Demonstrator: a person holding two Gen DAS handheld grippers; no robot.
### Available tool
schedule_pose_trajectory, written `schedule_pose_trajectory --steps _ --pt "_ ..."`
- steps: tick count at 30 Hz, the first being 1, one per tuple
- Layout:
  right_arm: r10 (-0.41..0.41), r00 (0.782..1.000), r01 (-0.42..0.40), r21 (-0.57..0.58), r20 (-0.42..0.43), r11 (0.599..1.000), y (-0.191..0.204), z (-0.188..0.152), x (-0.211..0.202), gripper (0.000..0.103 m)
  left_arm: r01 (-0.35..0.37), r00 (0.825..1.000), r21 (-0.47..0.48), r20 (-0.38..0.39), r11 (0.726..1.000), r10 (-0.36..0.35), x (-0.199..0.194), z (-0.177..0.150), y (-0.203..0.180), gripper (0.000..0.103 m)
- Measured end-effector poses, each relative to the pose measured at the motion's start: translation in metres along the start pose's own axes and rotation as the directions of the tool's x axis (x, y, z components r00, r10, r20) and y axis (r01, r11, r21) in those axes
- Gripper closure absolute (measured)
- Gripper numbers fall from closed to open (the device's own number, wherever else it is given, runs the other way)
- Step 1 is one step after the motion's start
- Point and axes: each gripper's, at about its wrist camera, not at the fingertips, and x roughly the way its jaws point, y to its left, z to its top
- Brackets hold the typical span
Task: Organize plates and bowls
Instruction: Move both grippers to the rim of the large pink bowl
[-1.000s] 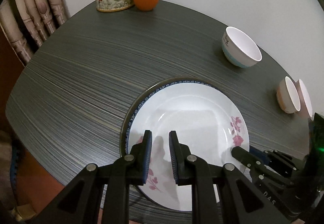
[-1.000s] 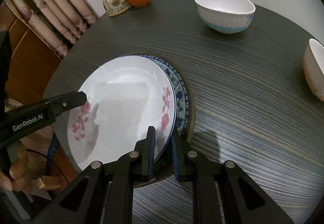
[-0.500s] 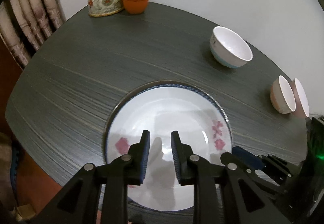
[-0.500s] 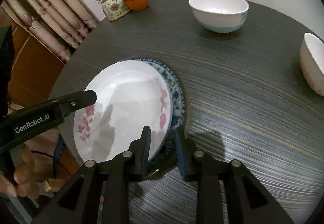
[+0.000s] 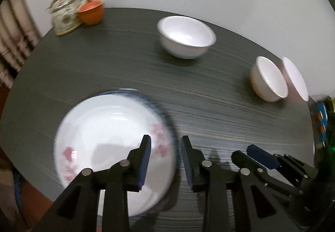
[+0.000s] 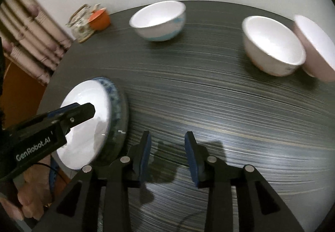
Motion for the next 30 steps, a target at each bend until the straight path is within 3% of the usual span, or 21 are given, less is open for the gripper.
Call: schedule_pose_trajectory --steps 10,20,30 --pt "-0.14 0.987 0.134 0.078 0.084 0.988 -0.086 0.004 -0.051 0.068 0.065 0.996 0.142 0.05 0.988 -0.072 -0.008 0.015 -0.096 0.066" --pt "-0.255 0.963 0.242 0.132 0.086 0.961 -0.175 0.001 -0.086 0.068 0.082 0.996 0.224 0.021 0.971 -0.089 0.005 0.03 -0.165 0.066" --pt "-0.279 0.955 0.265 0.137 0.098 0.955 -0.2 0.021 -0.093 0.067 0.113 0.993 0.263 0.002 0.958 -0.117 0.017 0.043 -0.21 0.066"
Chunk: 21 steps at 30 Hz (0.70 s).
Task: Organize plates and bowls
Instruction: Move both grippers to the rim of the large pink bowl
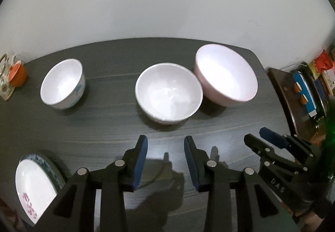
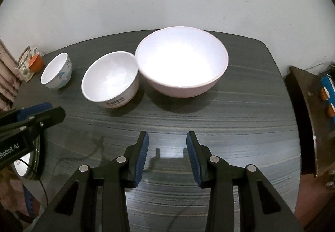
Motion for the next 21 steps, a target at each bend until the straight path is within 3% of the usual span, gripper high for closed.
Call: schedule_pose_trajectory --steps 12,21 --pt "-0.023 0.999 0.023 -0.006 0.035 1.0 -0.024 0.029 0.0 0.065 -0.015 0.999 0.012 0.044 1.0 0.015 0.013 0.059 -0.016 0.066" --pt "-0.037 0.997 0.036 0.017 0.067 0.999 -0.046 0.053 -0.001 0.063 -0.003 1.0 -0.001 0.028 1.0 0.003 0.036 0.089 -0.021 0.066"
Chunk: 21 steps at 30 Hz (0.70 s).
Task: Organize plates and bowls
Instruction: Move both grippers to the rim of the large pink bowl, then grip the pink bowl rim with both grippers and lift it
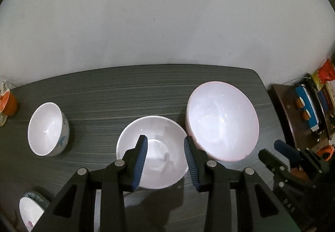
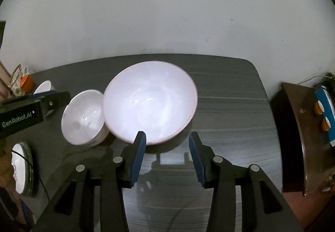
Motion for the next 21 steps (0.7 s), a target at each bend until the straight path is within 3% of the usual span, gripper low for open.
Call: schedule_pose_trajectory --steps 8,21 --pt "-0.005 1.0 0.006 0.059 -0.019 0.998 -0.02 0.016 0.015 0.063 0.046 0.998 -0.001 -0.045 0.999 -0.046 0.027 0.022 -0.013 0.063" --pt "0.008 0.992 0.009 0.137 -0.123 0.99 -0.035 0.021 0.061 0.063 0.013 0.991 -0.011 -0.134 1.0 -0.014 0.083 0.053 -0.016 0.063"
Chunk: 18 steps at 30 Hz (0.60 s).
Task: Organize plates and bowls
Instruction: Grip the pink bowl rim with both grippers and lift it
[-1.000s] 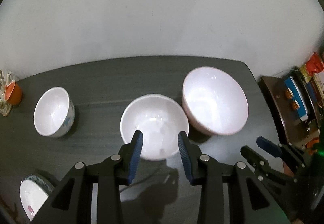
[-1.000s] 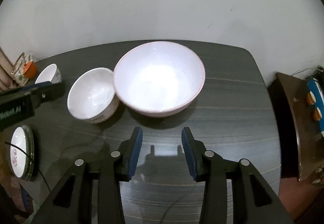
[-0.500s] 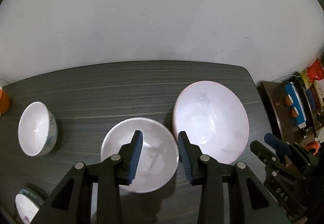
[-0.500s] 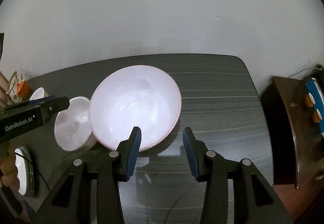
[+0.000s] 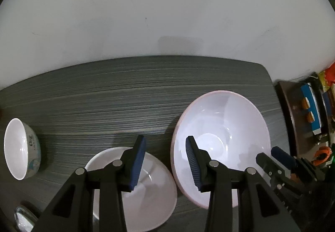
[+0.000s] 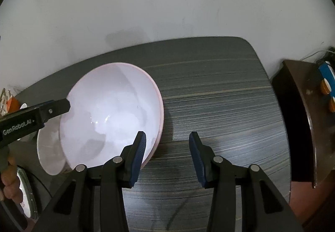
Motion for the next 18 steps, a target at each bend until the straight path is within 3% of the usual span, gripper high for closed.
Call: schedule_pose_trajectory --steps 9,12,15,18 --pt "0.007 0.999 -0.007 0.002 -0.036 1.0 0.006 0.003 0.017 0.063 -0.031 0.999 0.053 -0.027 0.998 0.033 0.023 0.007 -0.012 0.063" --pt "0.027 0.998 -0.026 0.019 -0.051 0.999 0.005 0.003 0.023 0.072 -0.037 0.999 0.055 -0.038 0.998 0.039 0.027 0.009 -0.013 0.063" --pt "0.041 0.998 -0.039 0.027 -0.057 0.999 0.005 0.007 0.025 0.081 -0.027 0.999 0.075 -0.043 0.997 0.03 0.029 0.008 -0.017 0.082" --pt "0.021 0.998 -0.02 0.013 -0.055 1.0 0.011 0.008 0.024 0.085 -0.042 0.998 0.094 -0.037 0.995 0.046 0.028 0.007 -0.018 0.084"
